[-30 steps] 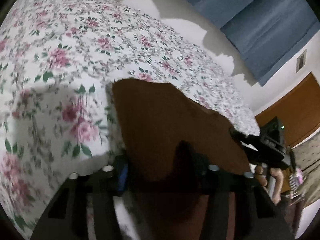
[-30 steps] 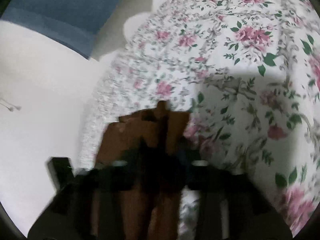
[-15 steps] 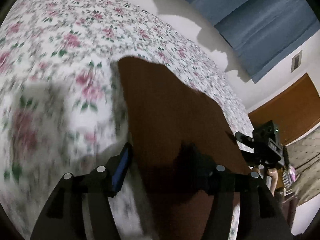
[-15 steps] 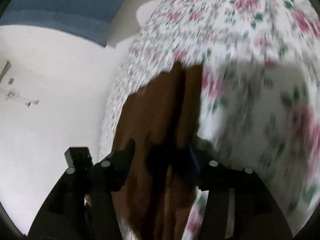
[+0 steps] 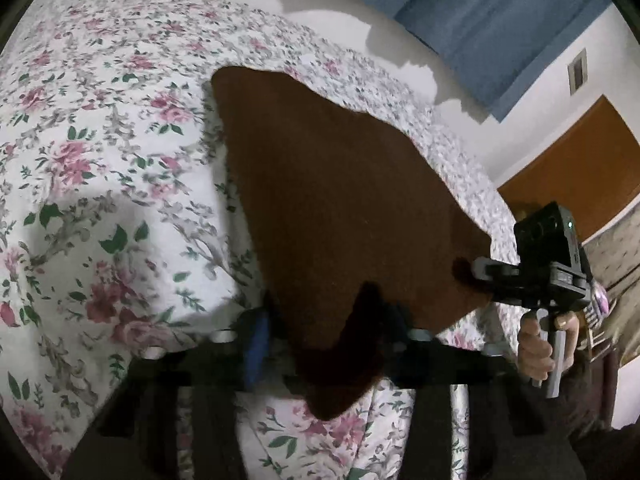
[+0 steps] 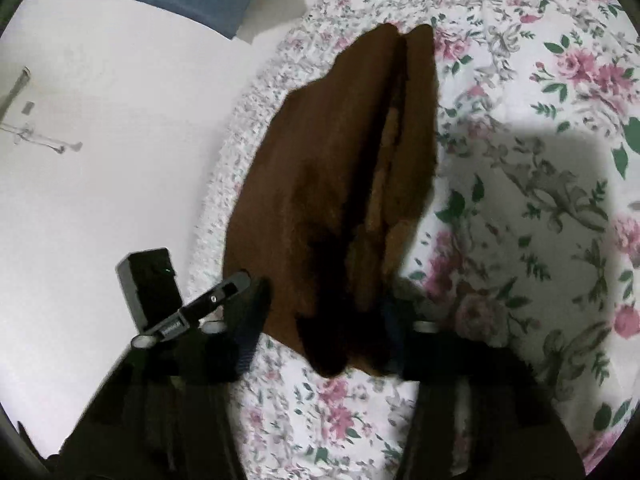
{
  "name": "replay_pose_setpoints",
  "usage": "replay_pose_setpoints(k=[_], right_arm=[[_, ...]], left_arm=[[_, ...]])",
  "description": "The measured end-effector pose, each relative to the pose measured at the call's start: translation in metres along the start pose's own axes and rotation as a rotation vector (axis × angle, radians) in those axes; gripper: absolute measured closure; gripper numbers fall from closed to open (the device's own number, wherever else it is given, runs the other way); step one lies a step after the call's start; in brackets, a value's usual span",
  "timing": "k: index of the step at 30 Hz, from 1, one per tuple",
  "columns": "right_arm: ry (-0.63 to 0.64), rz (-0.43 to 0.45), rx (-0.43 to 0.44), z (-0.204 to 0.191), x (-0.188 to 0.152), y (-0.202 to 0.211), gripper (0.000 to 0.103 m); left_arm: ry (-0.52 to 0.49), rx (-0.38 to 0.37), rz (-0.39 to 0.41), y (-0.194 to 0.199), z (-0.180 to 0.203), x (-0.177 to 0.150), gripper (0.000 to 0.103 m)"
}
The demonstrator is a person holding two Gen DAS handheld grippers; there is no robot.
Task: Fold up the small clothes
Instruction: 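Open both grippers to release the folded bundle on the bedspread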
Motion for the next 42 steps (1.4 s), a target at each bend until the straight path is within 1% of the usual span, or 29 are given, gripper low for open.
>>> replay_pose_setpoints(k=[1,3,4,5,6,9,11,13,22,23,24,25,27,28,31,32,33,35,37,38,39,42], right_arm=[[-0.014,-0.006,0.001,0.004,0.002,-0.001,0.09],[-0.028,0.008,0.009,0.005,-0.001,0.001,0.09],[-0.036,0.012,0.02,0.006,-0.002,0.003,0.091],[-0.041,0.015,0.026,0.004,0.004,0.0,0.091],[-0.037,0.018,0.02,0.005,0.004,0.0,0.091],[-0.046,0.009,0.012,0.011,0.005,-0.006,0.091],[-0.055,0.009,0.025,0.017,0.004,-0.007,0.091],[-0.054,0.011,0.041,0.015,0.003,-0.005,0.091],[-0.055,0.023,0.057,0.017,0.004,0.002,0.092],[-0.057,0.026,0.06,0.017,0.004,0.002,0.092],[-0.06,0.029,0.066,0.018,0.004,0.004,0.091],[-0.064,0.031,0.071,0.018,0.003,0.003,0.091],[-0.073,0.034,0.084,0.02,0.003,0.005,0.09],[-0.079,0.039,0.095,0.021,0.003,0.006,0.088],[-0.098,0.055,0.122,0.023,0.002,0.01,0.085],[-0.104,0.062,0.131,0.023,0.002,0.011,0.083],[-0.113,0.073,0.145,0.023,0.001,0.014,0.08],[-0.119,0.093,0.155,0.023,0.001,0.019,0.073],[-0.12,0.115,0.157,0.023,0.0,0.026,0.061],[-0.117,0.131,0.163,0.021,0.0,0.03,0.059],[-0.115,0.143,0.162,0.021,0.001,0.032,0.052],[-0.119,0.165,0.161,0.02,0.001,0.04,0.042]], left_arm=[[0.009,0.0,-0.002,0.0,0.0,0.0,0.074],[0.013,0.007,0.001,0.001,0.002,0.0,0.078],[-0.002,0.026,0.005,0.003,0.004,0.0,0.078],[-0.012,0.035,0.009,0.004,0.004,0.0,0.078],[-0.016,0.04,0.01,0.003,0.004,-0.001,0.078],[0.003,0.039,0.003,-0.002,-0.002,-0.001,0.078],[0.001,0.038,0.005,-0.003,-0.003,-0.002,0.078],[-0.005,0.04,0.011,-0.002,-0.002,-0.002,0.078],[-0.02,0.051,0.035,-0.001,-0.001,-0.004,0.074],[-0.023,0.054,0.039,-0.001,-0.001,-0.004,0.071],[-0.026,0.067,0.048,0.0,0.0,-0.004,0.066],[-0.029,0.078,0.056,0.001,0.0,-0.004,0.063],[-0.036,0.095,0.065,0.002,0.0,-0.003,0.052],[-0.036,0.105,0.071,0.002,0.0,-0.003,0.05],[-0.037,0.112,0.083,0.005,0.0,-0.003,0.038],[-0.036,0.117,0.087,0.006,-0.001,-0.003,0.033],[-0.035,0.12,0.092,0.007,0.0,-0.003,0.031],[-0.027,0.157,0.106,0.009,-0.002,-0.003,0.026],[-0.009,0.167,0.116,0.013,-0.006,-0.005,0.026],[-0.002,0.176,0.122,0.014,-0.007,-0.006,0.025],[0.0,0.189,0.126,0.015,-0.008,-0.006,0.024],[-0.007,0.246,0.147,0.022,-0.007,-0.009,0.021]])
Point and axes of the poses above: each gripper's, at about its wrist camera, not at the fingertips, and y roughly against the way its jaws point, z to its right, x to its top, the point moved 5 cm from there along -y, roughly the way its jaws point, and after that the axes turned 2 degrees about x, right-handed, at the moved point
